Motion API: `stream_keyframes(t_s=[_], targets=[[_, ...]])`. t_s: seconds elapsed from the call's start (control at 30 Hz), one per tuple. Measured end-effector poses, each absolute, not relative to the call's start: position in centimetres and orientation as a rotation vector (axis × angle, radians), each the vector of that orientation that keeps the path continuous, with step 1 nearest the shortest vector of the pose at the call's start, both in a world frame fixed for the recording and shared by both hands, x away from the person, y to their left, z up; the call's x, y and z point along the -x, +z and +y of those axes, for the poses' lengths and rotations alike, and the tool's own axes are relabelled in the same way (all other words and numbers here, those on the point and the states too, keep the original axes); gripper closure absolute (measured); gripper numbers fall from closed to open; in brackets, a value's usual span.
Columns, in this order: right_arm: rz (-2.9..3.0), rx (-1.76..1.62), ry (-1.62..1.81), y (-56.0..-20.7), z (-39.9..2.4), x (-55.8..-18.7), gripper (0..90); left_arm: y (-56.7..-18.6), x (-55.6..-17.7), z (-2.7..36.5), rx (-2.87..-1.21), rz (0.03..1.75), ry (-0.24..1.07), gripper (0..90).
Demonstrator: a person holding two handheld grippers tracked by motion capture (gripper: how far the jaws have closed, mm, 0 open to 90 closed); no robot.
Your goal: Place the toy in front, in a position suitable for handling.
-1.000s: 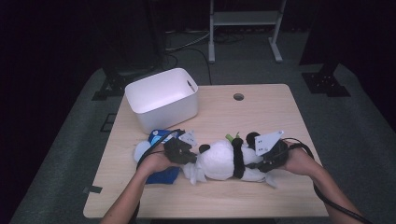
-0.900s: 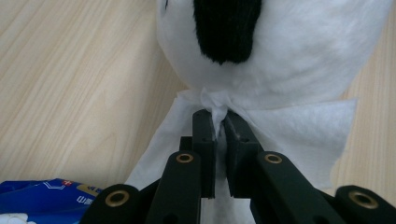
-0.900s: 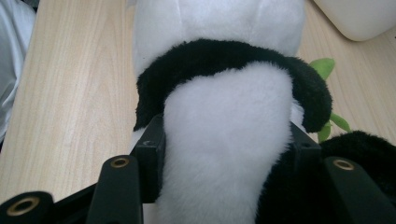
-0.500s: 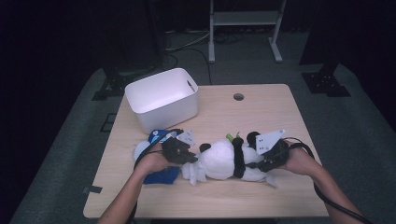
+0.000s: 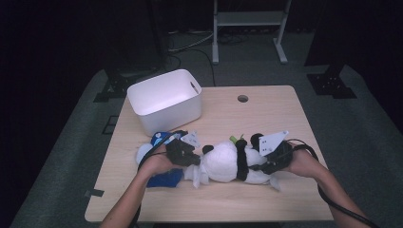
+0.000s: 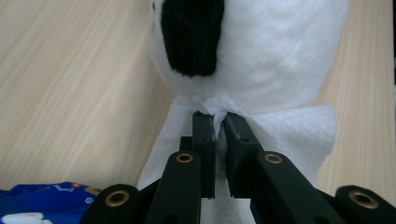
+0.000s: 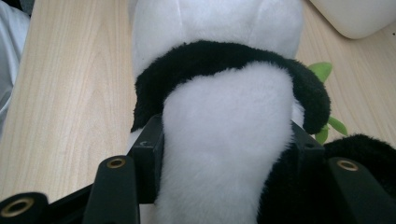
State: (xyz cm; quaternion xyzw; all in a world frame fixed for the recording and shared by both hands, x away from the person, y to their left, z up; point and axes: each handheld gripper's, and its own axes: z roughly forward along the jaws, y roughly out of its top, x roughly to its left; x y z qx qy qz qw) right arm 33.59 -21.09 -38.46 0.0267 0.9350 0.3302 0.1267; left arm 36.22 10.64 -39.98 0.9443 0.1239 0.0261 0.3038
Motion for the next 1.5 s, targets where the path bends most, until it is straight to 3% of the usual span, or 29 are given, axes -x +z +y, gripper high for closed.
stream_keyframes(t_s=[0.33,0.73,0.97,1.5], targets=[[2.719,-0.084,0.969,-38.5,-21.0,-33.6,42.9,-40.6,-36.1,10.6,-2.531,0.333,0.062,83.5],[2.726,-0.117,0.979,-38.5,-20.9,-33.8,42.7,-36.1,-35.8,11.1,-2.459,0.259,0.131,83.6],[2.734,-0.137,0.991,-38.6,-20.5,-33.9,42.4,-34.2,-35.2,9.1,-2.419,0.189,0.143,83.7],[2.747,-0.170,1.036,-38.6,-19.0,-34.0,41.7,-34.1,-35.2,4.1,-2.470,0.088,0.132,83.6]])
